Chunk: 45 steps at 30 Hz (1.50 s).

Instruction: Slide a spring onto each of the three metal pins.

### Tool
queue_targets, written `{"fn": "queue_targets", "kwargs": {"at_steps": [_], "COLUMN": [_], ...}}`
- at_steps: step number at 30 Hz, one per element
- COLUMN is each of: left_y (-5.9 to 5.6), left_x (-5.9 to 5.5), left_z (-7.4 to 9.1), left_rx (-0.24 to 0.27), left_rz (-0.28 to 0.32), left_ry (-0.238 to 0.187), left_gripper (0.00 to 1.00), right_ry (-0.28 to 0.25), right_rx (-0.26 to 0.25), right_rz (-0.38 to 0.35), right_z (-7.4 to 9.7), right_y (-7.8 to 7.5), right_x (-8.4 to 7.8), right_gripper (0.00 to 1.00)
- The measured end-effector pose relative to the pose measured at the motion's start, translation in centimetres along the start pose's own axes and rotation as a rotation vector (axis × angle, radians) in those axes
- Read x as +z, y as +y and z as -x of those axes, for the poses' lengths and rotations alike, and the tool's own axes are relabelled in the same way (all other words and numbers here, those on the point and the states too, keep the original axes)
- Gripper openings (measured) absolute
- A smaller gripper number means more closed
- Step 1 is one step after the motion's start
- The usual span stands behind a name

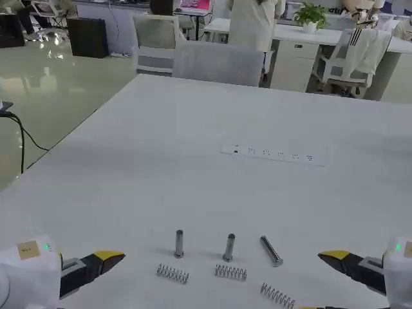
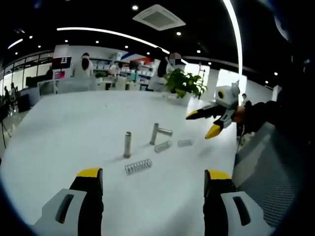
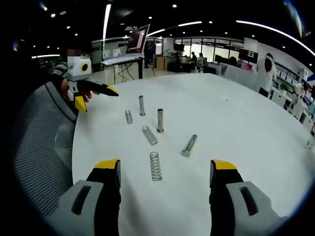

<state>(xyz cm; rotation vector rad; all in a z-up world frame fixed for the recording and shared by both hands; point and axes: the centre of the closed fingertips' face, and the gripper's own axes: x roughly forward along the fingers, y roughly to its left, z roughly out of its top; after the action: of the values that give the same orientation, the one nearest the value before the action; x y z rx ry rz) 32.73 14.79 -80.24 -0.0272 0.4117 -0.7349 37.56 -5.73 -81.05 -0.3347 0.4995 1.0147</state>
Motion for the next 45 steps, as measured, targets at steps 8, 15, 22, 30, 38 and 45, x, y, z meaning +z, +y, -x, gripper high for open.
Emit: {"fn": "queue_targets", "kwargs": {"at_steps": [8, 15, 22, 30, 38, 45], "left_y": [0.0, -0.1, -0.4, -0.4, -0.4, -0.4], "left_x": [0.0, 0.1, 0.1, 0.2, 0.1, 0.0], "left_z": [0.0, 0.0, 0.0, 0.0, 0.1, 0.1], "left_rx": [-0.002, -0.004, -0.012, -0.011, -0.010, -0.012], "left_rz": [0.000, -0.006, -0.001, -0.002, -0.001, -0.002], "left_ry": [-0.004, -0.007, -0.006, -0.008, -0.004, -0.001], "left_gripper": [0.81, 0.81, 0.77, 0.77, 0.77, 0.77], "right_ry": [-0.001, -0.004, -0.002, 0.024, 0.070, 0.100], "right_rx": [-0.004, -0.007, 0.000, -0.002, -0.001, -0.021], "right_rz": [-0.004, -0.006, -0.008, 0.001, -0.001, -0.023], "right_z": [0.0, 0.0, -0.3, -1.5, -3.4, -5.1], "right_y": [0.0, -0.1, -0.4, -1.8, -3.2, -4.8], "right_x": [-0.1, -0.1, 0.3, 1.3, 1.9, 3.3], "right_gripper": [0.73, 0.73, 0.70, 0.62, 0.52, 0.43]}}
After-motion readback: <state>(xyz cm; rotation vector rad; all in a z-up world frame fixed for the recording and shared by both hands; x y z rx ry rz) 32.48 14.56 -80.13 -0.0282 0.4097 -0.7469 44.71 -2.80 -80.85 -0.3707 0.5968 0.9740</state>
